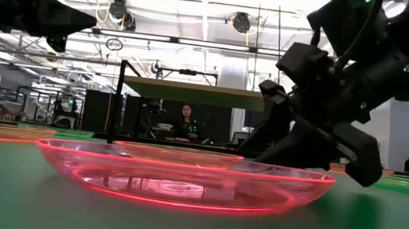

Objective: Place and stack plates onto a shelf
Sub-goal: Put the orange plate on the shelf

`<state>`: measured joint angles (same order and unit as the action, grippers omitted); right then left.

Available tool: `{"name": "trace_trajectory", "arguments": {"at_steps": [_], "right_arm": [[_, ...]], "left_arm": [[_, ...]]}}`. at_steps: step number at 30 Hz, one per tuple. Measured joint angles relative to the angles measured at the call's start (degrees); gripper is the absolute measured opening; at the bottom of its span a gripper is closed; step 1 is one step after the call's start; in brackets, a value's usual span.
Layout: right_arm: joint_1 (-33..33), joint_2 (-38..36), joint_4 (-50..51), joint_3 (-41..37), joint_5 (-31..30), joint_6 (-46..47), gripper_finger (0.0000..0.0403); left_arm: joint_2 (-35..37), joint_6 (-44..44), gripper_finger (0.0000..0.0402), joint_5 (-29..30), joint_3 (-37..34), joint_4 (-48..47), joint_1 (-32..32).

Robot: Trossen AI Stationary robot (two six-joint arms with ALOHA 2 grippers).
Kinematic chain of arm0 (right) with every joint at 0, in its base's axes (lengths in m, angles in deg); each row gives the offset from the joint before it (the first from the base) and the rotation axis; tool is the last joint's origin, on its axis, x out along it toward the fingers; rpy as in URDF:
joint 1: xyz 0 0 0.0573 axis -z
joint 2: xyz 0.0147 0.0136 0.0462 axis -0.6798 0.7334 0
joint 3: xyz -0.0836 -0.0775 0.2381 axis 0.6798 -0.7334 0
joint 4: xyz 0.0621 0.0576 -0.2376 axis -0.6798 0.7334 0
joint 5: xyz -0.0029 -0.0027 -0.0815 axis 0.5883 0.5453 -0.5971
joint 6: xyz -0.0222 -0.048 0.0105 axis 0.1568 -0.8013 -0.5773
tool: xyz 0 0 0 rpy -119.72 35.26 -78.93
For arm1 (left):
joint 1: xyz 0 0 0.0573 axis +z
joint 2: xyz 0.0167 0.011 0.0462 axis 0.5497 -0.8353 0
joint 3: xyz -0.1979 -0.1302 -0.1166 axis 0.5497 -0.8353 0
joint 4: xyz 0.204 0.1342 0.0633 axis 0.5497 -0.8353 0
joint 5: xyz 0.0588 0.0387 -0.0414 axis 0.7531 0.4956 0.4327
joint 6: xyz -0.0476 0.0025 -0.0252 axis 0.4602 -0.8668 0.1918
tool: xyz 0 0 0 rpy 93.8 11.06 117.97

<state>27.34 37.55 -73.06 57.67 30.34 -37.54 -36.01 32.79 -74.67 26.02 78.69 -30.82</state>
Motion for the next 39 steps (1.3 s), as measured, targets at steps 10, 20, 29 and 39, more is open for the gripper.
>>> {"name": "trace_trajectory", "arguments": {"at_steps": [10,20,29,39], "right_arm": [[0.0,4.3,-1.3,4.0,0.0,-0.8,0.0167],[0.1,5.4,-0.5,5.0,0.0,-1.3,0.0149],[0.1,5.4,-0.4,4.9,0.1,1.1,0.0036],[-0.7,2.3,-1.0,4.7,-4.7,-0.2,0.0001]], "left_arm": [[0.0,0.0,0.0004,0.0,0.0,0.0,0.0],[0.0,0.0,0.0004,0.0,0.0,0.0,0.0],[0.0,0.0,0.0004,0.0,0.0,0.0,0.0],[0.0,0.0,0.0004,0.0,0.0,0.0,0.0]]}}
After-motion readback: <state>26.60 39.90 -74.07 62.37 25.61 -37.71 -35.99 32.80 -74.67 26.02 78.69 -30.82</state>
